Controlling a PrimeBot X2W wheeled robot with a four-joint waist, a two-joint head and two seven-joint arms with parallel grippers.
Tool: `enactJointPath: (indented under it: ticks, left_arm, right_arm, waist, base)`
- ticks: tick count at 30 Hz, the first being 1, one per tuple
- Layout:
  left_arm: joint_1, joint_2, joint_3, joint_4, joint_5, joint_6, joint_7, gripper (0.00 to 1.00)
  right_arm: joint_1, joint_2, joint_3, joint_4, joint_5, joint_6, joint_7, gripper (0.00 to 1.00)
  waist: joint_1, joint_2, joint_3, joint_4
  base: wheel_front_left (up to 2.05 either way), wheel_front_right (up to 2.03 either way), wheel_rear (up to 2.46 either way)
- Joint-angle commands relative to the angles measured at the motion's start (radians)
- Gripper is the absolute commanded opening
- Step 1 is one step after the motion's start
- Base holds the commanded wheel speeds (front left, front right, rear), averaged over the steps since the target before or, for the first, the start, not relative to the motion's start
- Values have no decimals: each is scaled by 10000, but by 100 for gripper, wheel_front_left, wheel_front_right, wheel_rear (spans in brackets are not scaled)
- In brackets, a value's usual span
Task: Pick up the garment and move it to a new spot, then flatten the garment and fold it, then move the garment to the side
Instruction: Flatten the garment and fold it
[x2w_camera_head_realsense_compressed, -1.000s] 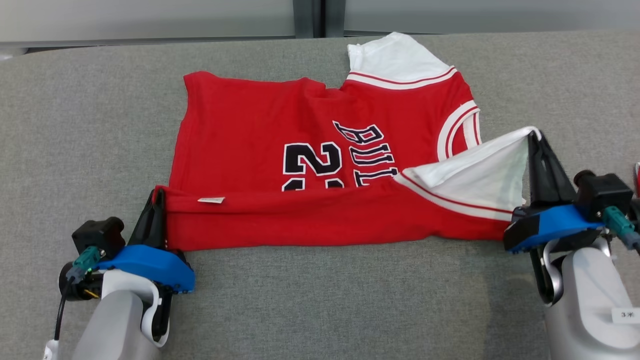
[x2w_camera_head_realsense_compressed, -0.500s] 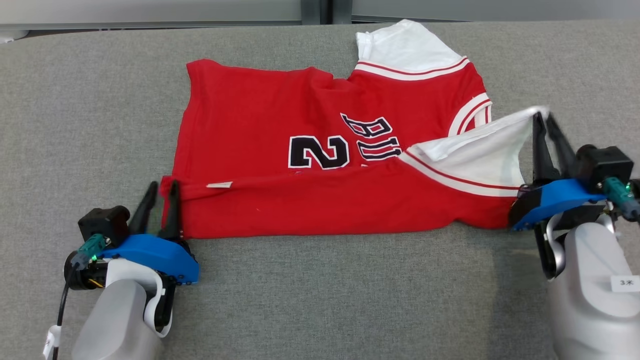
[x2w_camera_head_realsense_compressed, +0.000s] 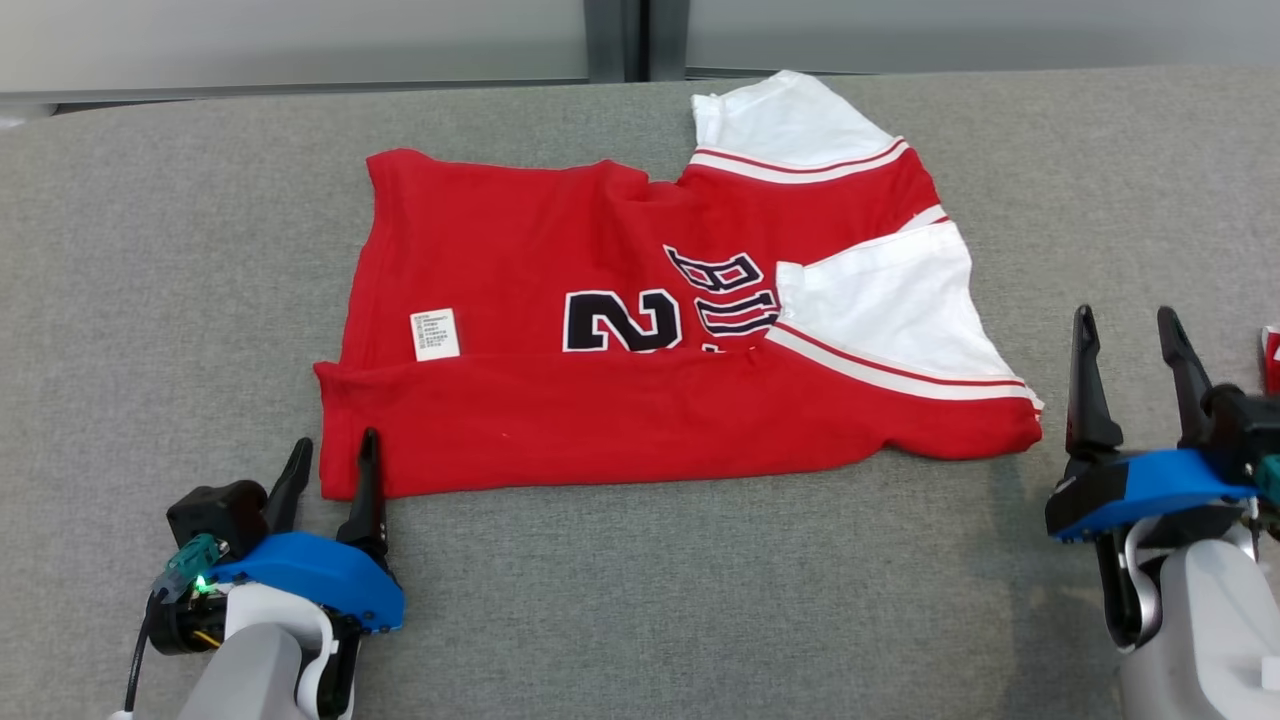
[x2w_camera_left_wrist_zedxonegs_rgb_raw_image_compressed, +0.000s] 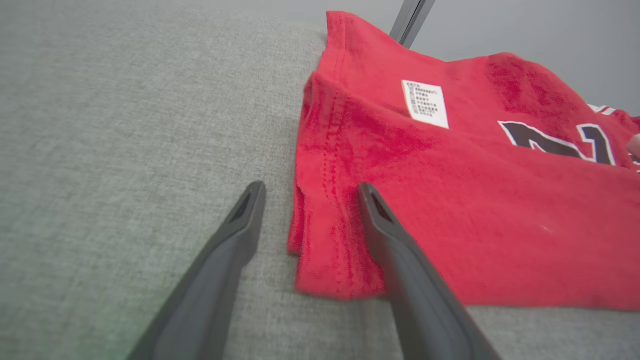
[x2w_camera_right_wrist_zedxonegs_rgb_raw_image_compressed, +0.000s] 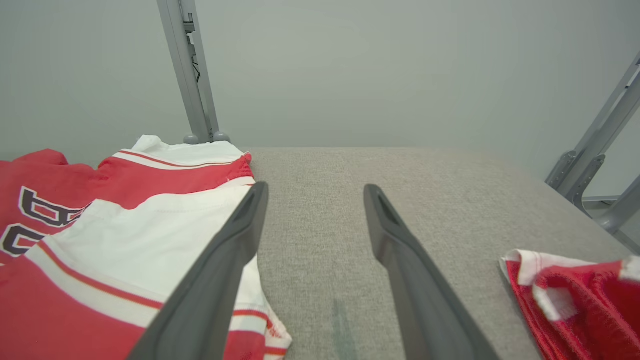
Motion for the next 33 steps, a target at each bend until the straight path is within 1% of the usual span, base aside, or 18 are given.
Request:
enactJointPath:
  ticks: [1,6,9,10,11,12,13,20,25,26,27,28,33]
  left_arm:
    - [59,114,-153,324,-67,-17,-28,100]
    - [-28,94,-601,1438,-305,-18,132,100]
    - [-52,-19,-794,2036,-410,-18,292,100]
    - [-58,-73,-880,2198,-473,-18,383,91]
    - [-70,-107,-956,2319,-524,-18,435,56]
    - [-84,-131,-1044,2406,-578,-18,478,31]
    - [-113,-132,-1135,2474,-626,-18,491,0]
    - [-289,7,-1685,2577,-1040,-16,463,0]
    - [-321,118,-2099,2533,-1374,-16,323,0]
    - [-318,140,-2170,2527,-1435,-16,290,0]
    - [-313,156,-2248,2525,-1496,-16,265,0]
    - [-305,167,-2377,2506,-1605,-16,223,0]
    - [-217,228,-2662,2475,-1901,-16,190,0]
  right_arm:
    - [295,-47,-41,-139,125,-4,-46,100]
    - [925,-45,-33,-308,380,-4,-46,100]
    - [1229,-44,147,-103,550,-4,-46,100]
    - [1323,-40,267,24,615,-2,-46,100]
    - [1398,-42,387,173,704,-2,-46,100]
    - [1419,-45,493,280,796,-4,-47,100]
    - [1415,-54,589,419,880,-4,-46,100]
    - [1002,-48,1030,1281,1434,-4,-47,100]
    - [566,-47,1205,2401,1827,-4,-44,100]
    - [522,-47,1255,2660,1865,-2,-34,89]
    - [493,-45,1334,2969,1846,-2,-11,52]
    - [397,-19,1442,3296,1921,-2,-1,0]
    - [315,-16,1602,3461,1962,-2,19,0]
  waist:
    - [1,0,-13,-106]
    - [1,0,-50,-303]
    - [1,0,-105,-343]
    - [1,0,-119,-344]
    - [1,0,-129,-342]
    - [1,0,-131,-336]
    - [1,0,-125,-324]
    - [1,0,-26,-191]
    - [1,0,-35,-43]
    - [1,0,-49,-21]
    - [1,0,-63,1]
    - [1,0,-88,34]
    - [1,0,-168,34]
  base:
    - [0,0,0]
    - [0,0,0]
    - [0,0,0]
    - [0,0,0]
    - [0,0,0]
    - [0,0,0]
    - [0,0,0]
    - [0,0,0]
    - [0,0,0]
    - [0,0,0]
    - [0,0,0]
    - [0,0,0]
    - [0,0,0]
